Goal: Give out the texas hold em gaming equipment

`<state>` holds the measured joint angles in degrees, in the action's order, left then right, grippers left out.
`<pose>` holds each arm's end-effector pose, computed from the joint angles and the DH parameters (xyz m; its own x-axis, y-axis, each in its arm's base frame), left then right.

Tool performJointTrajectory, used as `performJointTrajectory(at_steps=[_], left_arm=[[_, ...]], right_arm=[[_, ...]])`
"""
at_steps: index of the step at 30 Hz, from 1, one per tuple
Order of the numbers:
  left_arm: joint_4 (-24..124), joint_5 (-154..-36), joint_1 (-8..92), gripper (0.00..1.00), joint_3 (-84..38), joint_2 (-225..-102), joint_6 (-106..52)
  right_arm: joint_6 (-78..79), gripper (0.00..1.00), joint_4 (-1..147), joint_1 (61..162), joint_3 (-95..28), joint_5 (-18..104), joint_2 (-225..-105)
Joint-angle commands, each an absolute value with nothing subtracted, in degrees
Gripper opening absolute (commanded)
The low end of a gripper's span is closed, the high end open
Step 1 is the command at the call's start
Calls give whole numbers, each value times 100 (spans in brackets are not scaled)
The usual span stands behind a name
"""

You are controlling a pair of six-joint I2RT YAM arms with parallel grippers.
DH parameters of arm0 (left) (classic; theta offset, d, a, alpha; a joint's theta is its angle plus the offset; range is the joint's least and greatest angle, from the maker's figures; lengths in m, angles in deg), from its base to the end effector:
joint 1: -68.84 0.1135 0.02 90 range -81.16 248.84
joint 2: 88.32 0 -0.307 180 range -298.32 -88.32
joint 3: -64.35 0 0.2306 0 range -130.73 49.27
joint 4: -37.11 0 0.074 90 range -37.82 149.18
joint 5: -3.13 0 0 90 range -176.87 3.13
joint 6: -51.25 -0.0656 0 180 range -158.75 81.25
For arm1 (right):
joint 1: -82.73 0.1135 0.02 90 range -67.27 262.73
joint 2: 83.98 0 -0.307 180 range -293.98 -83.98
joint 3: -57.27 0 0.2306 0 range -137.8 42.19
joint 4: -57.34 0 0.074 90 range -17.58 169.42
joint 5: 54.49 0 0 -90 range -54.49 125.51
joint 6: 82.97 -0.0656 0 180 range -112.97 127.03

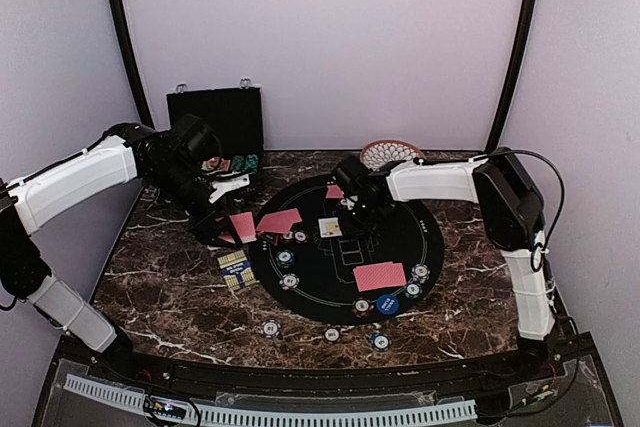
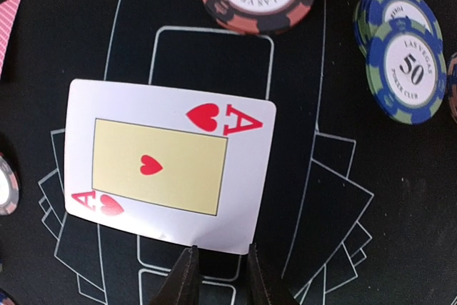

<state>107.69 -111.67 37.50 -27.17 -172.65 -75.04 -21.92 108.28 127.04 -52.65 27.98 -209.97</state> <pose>0.2234 -0.1682 0.3285 -0.2411 0.7759 -0.5830 0.9619 0.2709 -0.0372 0.3468 0.3266 0.1701 -0.8939 -0.2020 -0.4002 -0.2551 0.9633 0.0835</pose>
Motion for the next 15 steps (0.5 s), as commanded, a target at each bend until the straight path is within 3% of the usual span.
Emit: performJointTrajectory(at_steps=[1, 6, 8, 11, 15], left_arm=[[10900, -11225, 3781, 0, -2754, -17067, -7601], [10910, -11234, 3786, 0, -2754, -17087, -7603], [10933, -11237, 3782, 0, -2761, -17085, -7608], [10948, -11233, 3781, 0, -2763, -17073, -7618], [10949, -11250, 3781, 0, -2755, -17079, -7619]], right_arm=[[-2294, 22, 10026, 12787, -5402, 3217, -21553], [-2270, 23, 10108, 12777, -5589, 3249, -21555], [-2245, 27, 10133, 12774, -5532, 3267, -21390], [-2233, 42, 10035, 12758, -5144, 3277, -20951], [-2287, 46, 9804, 12730, -4326, 3436, -20317]])
